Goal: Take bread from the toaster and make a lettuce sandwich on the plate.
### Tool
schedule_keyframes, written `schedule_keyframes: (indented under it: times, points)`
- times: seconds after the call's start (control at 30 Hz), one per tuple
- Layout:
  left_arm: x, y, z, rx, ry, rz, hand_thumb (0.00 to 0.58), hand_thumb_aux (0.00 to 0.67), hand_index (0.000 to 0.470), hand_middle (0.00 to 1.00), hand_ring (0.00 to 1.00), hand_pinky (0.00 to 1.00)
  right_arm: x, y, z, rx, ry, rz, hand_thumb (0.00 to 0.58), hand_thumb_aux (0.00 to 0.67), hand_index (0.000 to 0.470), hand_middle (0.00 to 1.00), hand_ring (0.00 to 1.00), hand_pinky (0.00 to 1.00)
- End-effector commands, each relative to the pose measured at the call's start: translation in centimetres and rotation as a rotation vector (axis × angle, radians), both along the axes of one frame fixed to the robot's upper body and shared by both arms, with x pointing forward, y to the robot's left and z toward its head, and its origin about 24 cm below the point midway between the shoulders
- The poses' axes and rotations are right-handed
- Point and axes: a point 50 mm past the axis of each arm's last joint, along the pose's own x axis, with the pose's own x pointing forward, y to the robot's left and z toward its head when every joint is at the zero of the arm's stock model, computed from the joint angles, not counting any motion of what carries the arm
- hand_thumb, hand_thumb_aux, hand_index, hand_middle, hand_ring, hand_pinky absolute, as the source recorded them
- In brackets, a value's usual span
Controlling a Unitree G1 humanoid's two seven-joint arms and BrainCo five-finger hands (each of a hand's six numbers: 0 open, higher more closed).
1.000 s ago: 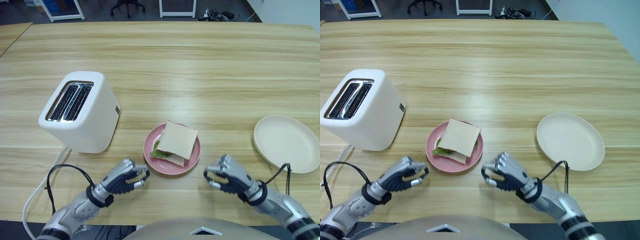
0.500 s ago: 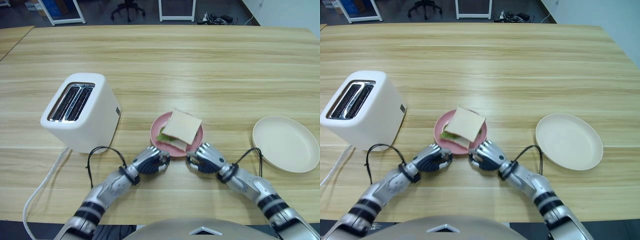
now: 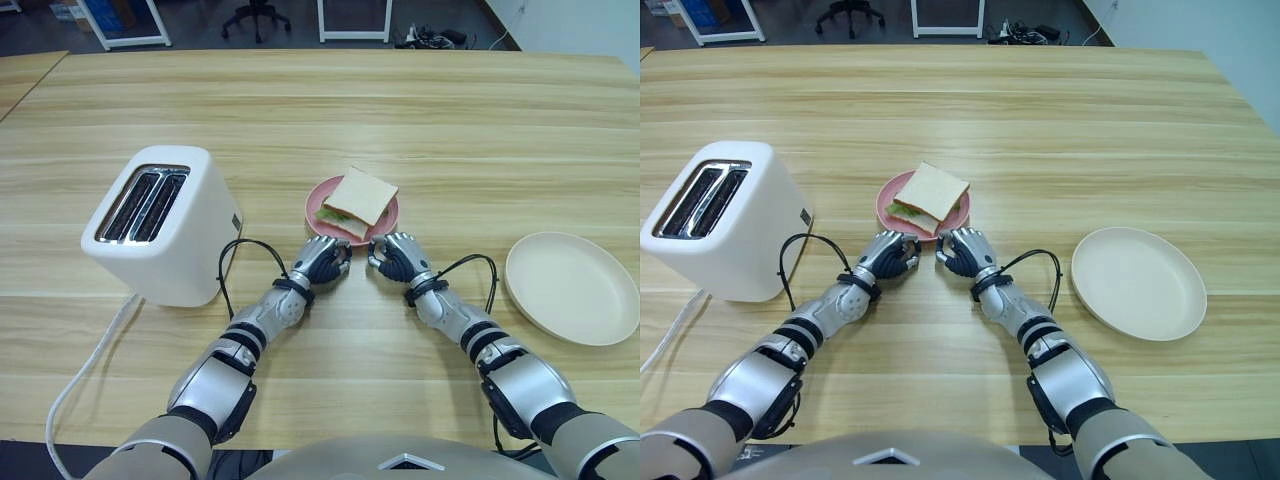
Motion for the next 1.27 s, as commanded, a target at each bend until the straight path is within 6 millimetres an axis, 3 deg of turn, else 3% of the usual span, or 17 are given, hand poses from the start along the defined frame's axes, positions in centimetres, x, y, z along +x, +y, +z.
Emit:
schedule_keyframes:
  times: [0.03, 0.07, 0.1, 0.13, 0.27, 0.37, 0.6, 0.9, 1.27]
  points:
    - [-3.4, -0.2, -0.8, -0.245, -0.024, -0.035, 0.58, 0.67, 0.47, 0.95, 0.95, 0.95, -2.6, -1.3, -1.4, 0.098, -0.022, -0.004, 0.58, 0.67, 0.47, 1.0, 1.0, 1.0]
    - [-3.8, -0.2, 0.1, -0.346, -0.086, -0.044, 0.58, 0.67, 0.47, 0.73, 0.73, 0.73, -3.0, -1.6, -0.9, 0.164, -0.071, -0.005, 0.523, 0.46, 0.323, 0.77, 0.77, 0.77]
    - [-4.3, 0.0, 1.1, -0.437, -0.158, -0.045, 0.108, 0.066, 0.046, 0.0, 0.0, 0.0, -3.4, -2.0, -0.2, 0.231, -0.123, -0.007, 0.337, 0.236, 0.166, 0.24, 0.24, 0.24]
    - [-4.7, 0.3, 1.9, -0.516, -0.221, -0.036, 0.0, 0.0, 0.0, 0.0, 0.0, 0.0, -3.8, -2.4, 0.4, 0.288, -0.17, -0.005, 0.0, 0.0, 0.0, 0.0, 0.0, 0.0]
    - [-5.7, 1.4, 4.7, -0.757, -0.41, 0.055, 0.0, 0.0, 0.0, 0.0, 0.0, 0.0, -5.1, -4.1, 3.4, 0.475, -0.356, -0.03, 0.0, 0.0, 0.0, 0.0, 0.0, 0.0]
    - [-5.6, 1.7, 4.8, -0.776, -0.433, 0.116, 0.0, 0.0, 0.0, 0.0, 0.0, 0.0, -5.3, -4.7, 4.8, 0.55, -0.45, -0.069, 0.0, 0.0, 0.0, 0.0, 0.0, 0.0]
    - [-5.2, 1.8, 4.2, -0.766, -0.446, 0.213, 0.0, 0.0, 0.0, 0.0, 0.0, 0.0, -5.4, -4.9, 4.0, 0.618, -0.459, -0.14, 0.0, 0.0, 0.0, 0.0, 0.0, 0.0]
    - [-5.8, 1.9, 3.6, -0.777, -0.415, 0.206, 0.0, 0.0, 0.0, 0.0, 0.0, 0.0, -5.9, -4.6, 3.9, 0.666, -0.461, -0.152, 0.0, 0.0, 0.0, 0.0, 0.0, 0.0]
    - [-5.7, 2.4, 4.5, -0.723, -0.523, 0.245, 0.0, 0.0, 0.0, 0.0, 0.0, 0.0, -5.7, -4.1, 5.0, 0.676, -0.493, -0.102, 0.0, 0.0, 0.0, 0.0, 0.0, 0.0]
